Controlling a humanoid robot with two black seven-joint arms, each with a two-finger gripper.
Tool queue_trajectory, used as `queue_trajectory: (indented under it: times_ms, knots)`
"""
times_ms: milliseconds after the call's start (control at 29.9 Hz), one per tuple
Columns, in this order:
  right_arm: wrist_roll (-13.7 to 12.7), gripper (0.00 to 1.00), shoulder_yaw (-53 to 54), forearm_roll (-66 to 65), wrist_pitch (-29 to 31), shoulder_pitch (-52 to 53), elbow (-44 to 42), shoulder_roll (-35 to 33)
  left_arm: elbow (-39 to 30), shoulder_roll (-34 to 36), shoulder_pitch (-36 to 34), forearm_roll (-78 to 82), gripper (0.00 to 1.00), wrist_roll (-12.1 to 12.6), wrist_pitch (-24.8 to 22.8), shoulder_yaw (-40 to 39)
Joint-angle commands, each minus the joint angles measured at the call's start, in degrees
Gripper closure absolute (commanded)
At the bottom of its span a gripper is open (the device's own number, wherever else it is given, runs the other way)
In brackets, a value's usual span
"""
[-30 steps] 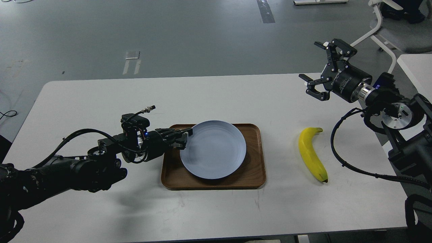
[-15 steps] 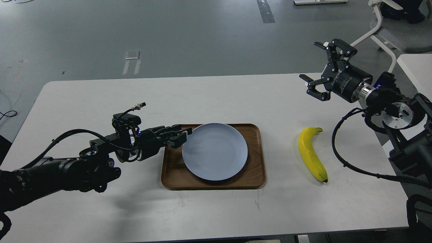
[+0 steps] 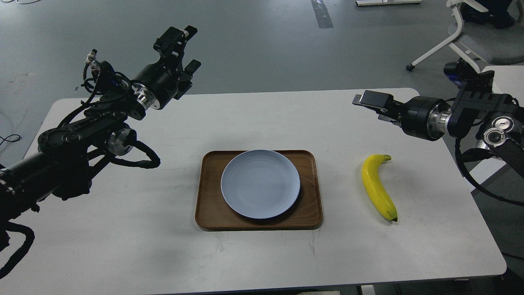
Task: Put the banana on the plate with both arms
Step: 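Release the plate and lift the left gripper away, then lower the right gripper onto the yellow banana and grasp it, then lift the banana with the right gripper and move it over the plate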
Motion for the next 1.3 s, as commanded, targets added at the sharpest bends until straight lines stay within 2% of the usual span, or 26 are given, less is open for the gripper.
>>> queue_trajectory:
  times_ms: [0, 67, 100, 234, 301, 334, 401, 602, 635, 702, 736, 769, 836, 903, 1103, 1204, 1271]
  knots:
    - [-0.1, 0.00, -6.4, -11.2, 0.0, -0.7, 3.8, -2.4, -0.1, 1.2, 0.6, -5.6, 0.02, 9.6, -0.4, -3.5]
    - [-0.1, 0.00, -8.7, -15.9, 0.0, -1.1, 3.8, -2.6, 0.0, 1.9, 1.5, -7.2, 0.02, 11.9, -0.8, -5.2]
    - [-0.1, 0.00, -9.4, -17.3, 0.0, -1.4, 3.8, -2.6, 0.0, 2.2, 2.0, -7.5, 0.02, 12.3, -1.1, -5.7]
    - [-0.8, 0.00, -13.2, -20.8, 0.0, -2.5, 3.4, -2.0, 0.0, 3.8, 2.9, -7.6, 0.02, 12.0, -2.2, -6.4]
    - [-2.9, 0.01, -14.3, -21.5, 0.0, -3.8, 3.1, -1.3, 0.0, 4.5, 3.4, -7.6, 0.02, 11.7, -2.2, -6.4]
    - [-2.9, 0.01, -14.3, -21.5, 0.0, -3.8, 3.1, -1.3, 0.0, 4.5, 3.4, -7.6, 0.02, 11.7, -2.2, -6.4]
    - [-6.4, 0.02, -14.5, -21.5, 0.0, -5.4, 3.1, 0.2, -0.1, 5.1, 4.0, -7.6, 0.02, 11.6, -2.2, -6.4]
    - [-9.4, 0.06, -15.1, -23.3, 0.0, -6.3, 3.1, 2.5, -0.1, 5.9, 5.0, -7.6, 0.02, 11.6, -2.3, -6.4]
    - [-9.5, 0.09, -15.2, -23.4, 0.0, -6.4, 3.1, 2.5, -0.1, 6.1, 5.0, -7.6, 0.02, 11.6, -2.2, -6.4]
    - [-9.5, 0.32, -15.7, -23.4, 0.0, -7.0, 3.2, 2.6, -0.1, 6.3, 5.0, -7.6, 0.02, 11.6, -2.2, -6.4]
    - [-9.5, 0.63, -16.0, -23.4, 0.0, -7.1, 3.3, 2.6, -0.1, 6.4, 5.0, -7.6, 0.02, 11.6, -2.2, -6.4]
    - [-9.5, 0.76, -16.2, -23.4, 0.0, -7.1, 3.4, 2.6, -0.1, 6.4, 5.1, -7.6, 0.02, 11.6, -2.2, -6.4]
    - [-9.6, 0.94, -16.4, -24.0, 0.0, -7.2, 3.4, 2.6, -0.1, 6.6, 5.1, -7.5, 0.02, 11.6, -2.2, -6.4]
    - [-9.5, 1.00, -16.5, -26.1, 0.0, -7.3, 3.4, 2.8, -0.1, 6.9, 5.6, -7.3, 0.02, 11.6, -2.2, -6.3]
    - [-9.2, 1.00, -16.4, -27.7, 0.0, -7.1, 3.6, 4.8, -0.1, 6.9, 6.7, -6.8, 0.02, 11.6, -2.2, -6.3]
    - [-7.6, 1.00, -16.5, -27.7, -2.1, -6.4, 3.8, 5.4, -0.1, 6.9, 6.7, -6.7, 0.02, 11.6, -2.1, -6.3]
    - [-4.6, 1.00, -16.7, -27.7, -3.1, -4.5, 4.3, 6.9, -0.1, 6.9, 6.7, -6.7, 0.02, 11.6, -2.1, -6.3]
